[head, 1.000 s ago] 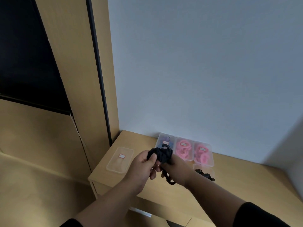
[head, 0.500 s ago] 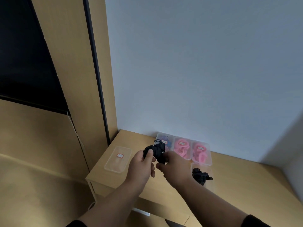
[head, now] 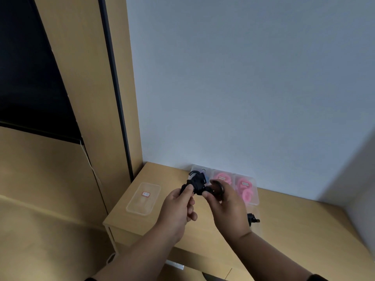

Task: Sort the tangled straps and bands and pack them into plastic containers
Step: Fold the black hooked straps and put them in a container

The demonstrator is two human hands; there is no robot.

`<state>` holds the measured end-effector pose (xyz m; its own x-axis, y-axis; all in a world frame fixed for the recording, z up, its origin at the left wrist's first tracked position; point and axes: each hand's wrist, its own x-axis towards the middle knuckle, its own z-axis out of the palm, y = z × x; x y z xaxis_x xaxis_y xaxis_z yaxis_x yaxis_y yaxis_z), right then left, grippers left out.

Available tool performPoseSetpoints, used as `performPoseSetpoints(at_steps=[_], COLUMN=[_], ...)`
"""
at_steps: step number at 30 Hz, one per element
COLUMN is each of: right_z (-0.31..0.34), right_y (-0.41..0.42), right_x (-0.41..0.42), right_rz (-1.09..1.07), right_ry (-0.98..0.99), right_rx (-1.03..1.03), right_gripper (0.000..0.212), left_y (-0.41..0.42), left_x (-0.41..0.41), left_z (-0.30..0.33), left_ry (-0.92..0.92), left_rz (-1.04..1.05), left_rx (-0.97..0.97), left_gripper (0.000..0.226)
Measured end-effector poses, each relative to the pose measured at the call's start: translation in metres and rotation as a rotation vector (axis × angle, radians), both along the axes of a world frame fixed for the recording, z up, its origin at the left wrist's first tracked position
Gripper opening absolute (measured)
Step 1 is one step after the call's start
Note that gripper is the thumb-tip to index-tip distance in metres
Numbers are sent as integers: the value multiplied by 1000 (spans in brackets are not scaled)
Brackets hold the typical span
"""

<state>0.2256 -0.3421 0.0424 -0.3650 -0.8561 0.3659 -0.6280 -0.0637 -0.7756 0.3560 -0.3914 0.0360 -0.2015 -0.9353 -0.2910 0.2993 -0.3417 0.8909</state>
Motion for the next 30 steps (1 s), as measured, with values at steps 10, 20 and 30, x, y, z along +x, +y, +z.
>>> performPoseSetpoints(at_steps=[10, 20, 30], right_z=[0, 30, 28], right_y=[1, 9, 8], right_x=[6, 27, 22], right_rz=[129, 245, 256], right_ry=[314, 383, 489], right_rx=[162, 290, 339], right_gripper=[30, 29, 32], left_y=[1, -16, -13], left_x=[19, 34, 41], left_z=[8, -2, 6], left_ry=[-741, -1128, -1223], left_rz=[-210, -62, -158], left_rx=[-340, -469, -504], left_gripper=[28, 33, 36])
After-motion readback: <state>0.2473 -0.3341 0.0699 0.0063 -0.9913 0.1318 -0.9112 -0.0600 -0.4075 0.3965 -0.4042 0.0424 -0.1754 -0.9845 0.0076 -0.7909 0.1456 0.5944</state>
